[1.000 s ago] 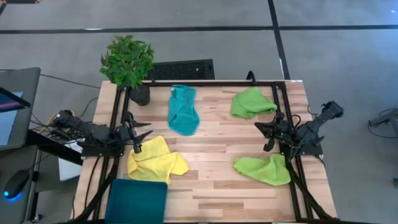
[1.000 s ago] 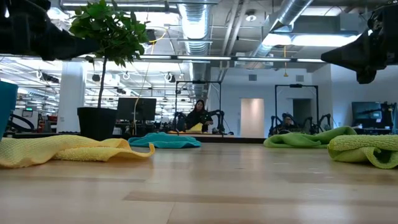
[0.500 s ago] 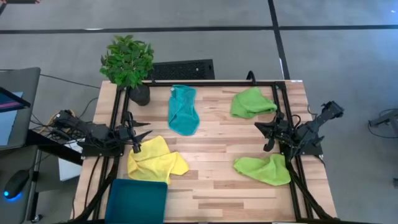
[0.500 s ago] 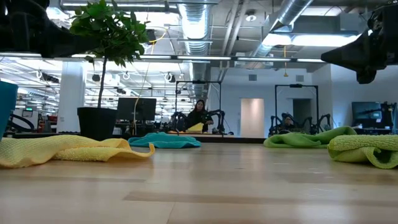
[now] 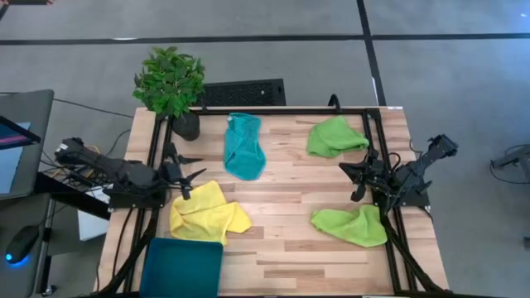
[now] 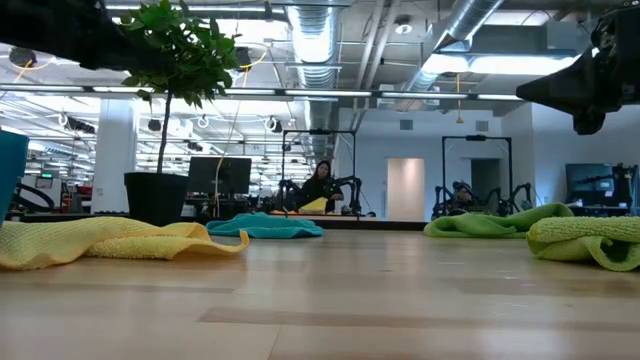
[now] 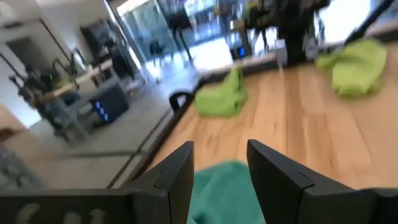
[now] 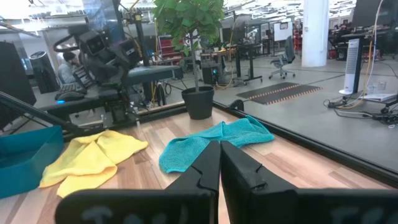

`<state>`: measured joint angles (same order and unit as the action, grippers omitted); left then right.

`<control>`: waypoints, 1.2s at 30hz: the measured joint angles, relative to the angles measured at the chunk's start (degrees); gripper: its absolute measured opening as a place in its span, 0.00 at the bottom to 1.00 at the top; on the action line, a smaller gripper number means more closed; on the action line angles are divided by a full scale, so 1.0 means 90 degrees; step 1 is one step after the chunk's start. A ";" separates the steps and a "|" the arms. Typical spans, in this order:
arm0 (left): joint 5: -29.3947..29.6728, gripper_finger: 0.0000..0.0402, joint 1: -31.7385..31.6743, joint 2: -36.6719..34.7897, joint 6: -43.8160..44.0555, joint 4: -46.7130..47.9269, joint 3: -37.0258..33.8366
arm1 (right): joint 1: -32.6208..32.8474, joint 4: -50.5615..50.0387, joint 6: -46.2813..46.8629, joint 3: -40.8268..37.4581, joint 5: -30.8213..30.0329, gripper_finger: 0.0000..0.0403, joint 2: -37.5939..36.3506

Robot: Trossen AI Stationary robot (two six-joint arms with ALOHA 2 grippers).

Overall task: Fold microfiber towels
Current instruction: Fold the blue microfiber towel

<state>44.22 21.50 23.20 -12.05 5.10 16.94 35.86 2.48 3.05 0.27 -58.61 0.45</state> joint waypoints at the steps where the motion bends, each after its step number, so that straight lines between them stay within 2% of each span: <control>1: -0.0031 0.35 -0.0060 0.0337 0.0195 0.0063 0.0112 | 0.0000 0.0000 0.0000 -0.0001 -0.0001 0.09 -0.0001; 4: -0.0270 0.35 -0.0237 0.1335 0.0751 0.0298 0.0486 | 0.0000 0.0000 -0.0002 -0.0001 -0.0001 0.09 0.0001; 9: -0.1045 0.35 -0.0607 0.2851 0.1213 0.1031 0.1111 | 0.0000 0.0000 0.0000 0.0000 -0.0001 0.09 0.0001; 14: -0.1787 0.35 -0.0930 0.3934 0.1406 0.1056 0.1339 | 0.0000 0.0000 0.0000 0.0000 0.0000 0.09 0.0000; 23: -0.2553 0.35 -0.1432 0.5171 0.0983 0.0824 0.1412 | 0.0000 0.0000 0.0000 0.0000 -0.0002 0.09 0.0001; 32: -0.2817 0.35 -0.2118 0.6220 0.0650 -0.0282 0.1415 | 0.0000 0.0000 -0.0002 0.0000 0.0000 0.09 -0.0001; 36: -0.2817 0.35 -0.2471 0.6730 0.0567 -0.0392 0.1550 | 0.0000 0.0000 -0.0001 0.0000 -0.0002 0.09 0.0000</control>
<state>18.87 -0.74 83.77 -6.95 1.57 30.89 35.86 2.48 3.04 0.27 -58.63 0.45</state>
